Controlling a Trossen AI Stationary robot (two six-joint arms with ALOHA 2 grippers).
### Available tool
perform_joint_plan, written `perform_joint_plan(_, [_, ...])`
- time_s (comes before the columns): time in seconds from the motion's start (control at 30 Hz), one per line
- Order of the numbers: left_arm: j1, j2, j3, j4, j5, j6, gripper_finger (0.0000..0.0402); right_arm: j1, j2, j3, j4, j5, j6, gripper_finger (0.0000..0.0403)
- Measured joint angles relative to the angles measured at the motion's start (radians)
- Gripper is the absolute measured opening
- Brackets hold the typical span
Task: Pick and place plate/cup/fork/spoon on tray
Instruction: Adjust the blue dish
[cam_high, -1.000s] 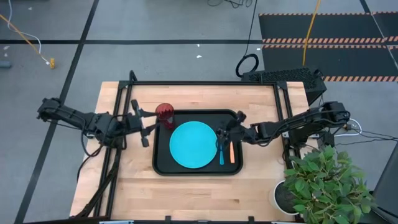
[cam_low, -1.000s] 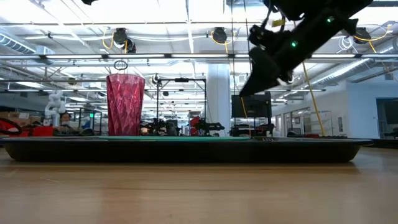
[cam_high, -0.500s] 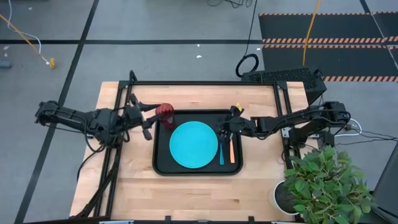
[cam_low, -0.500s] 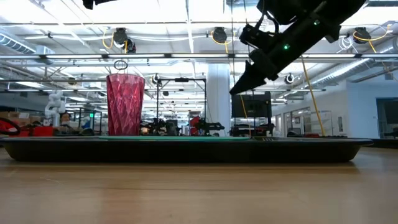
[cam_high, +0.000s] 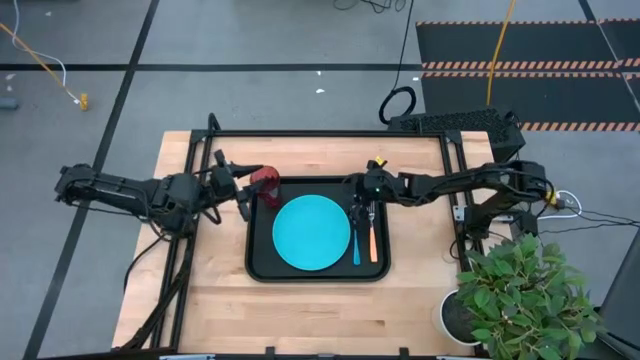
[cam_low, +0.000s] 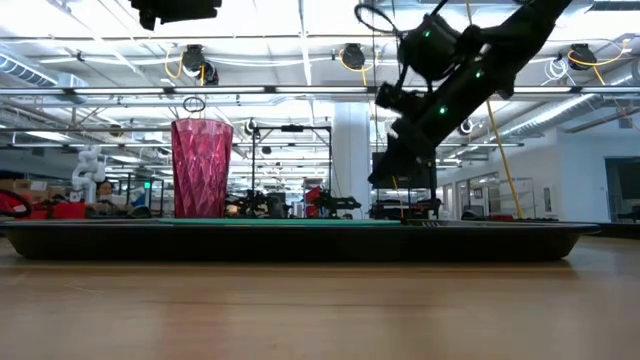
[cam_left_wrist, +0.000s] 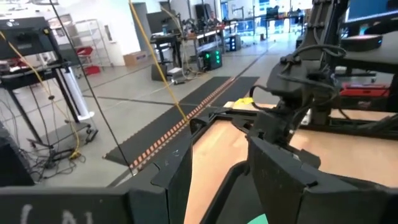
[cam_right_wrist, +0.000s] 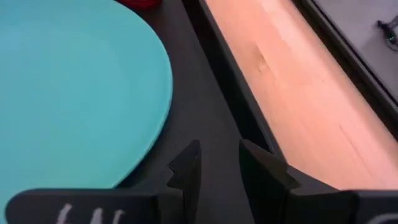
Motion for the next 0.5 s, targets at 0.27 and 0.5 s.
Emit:
perform_joint_plan(0.27, [0.028,0.019,0.0,0.009,0.001,0.007,0.0161,-0.013,0.052,0.0,0.053,-0.04,-0.025,0.0102])
perform_joint_plan(0.5, [0.045,0.019,0.0,0.011,0.004,0.011,0.0161,-0.014,0.164,0.001,0.149,-0.078,-0.04,0.0102])
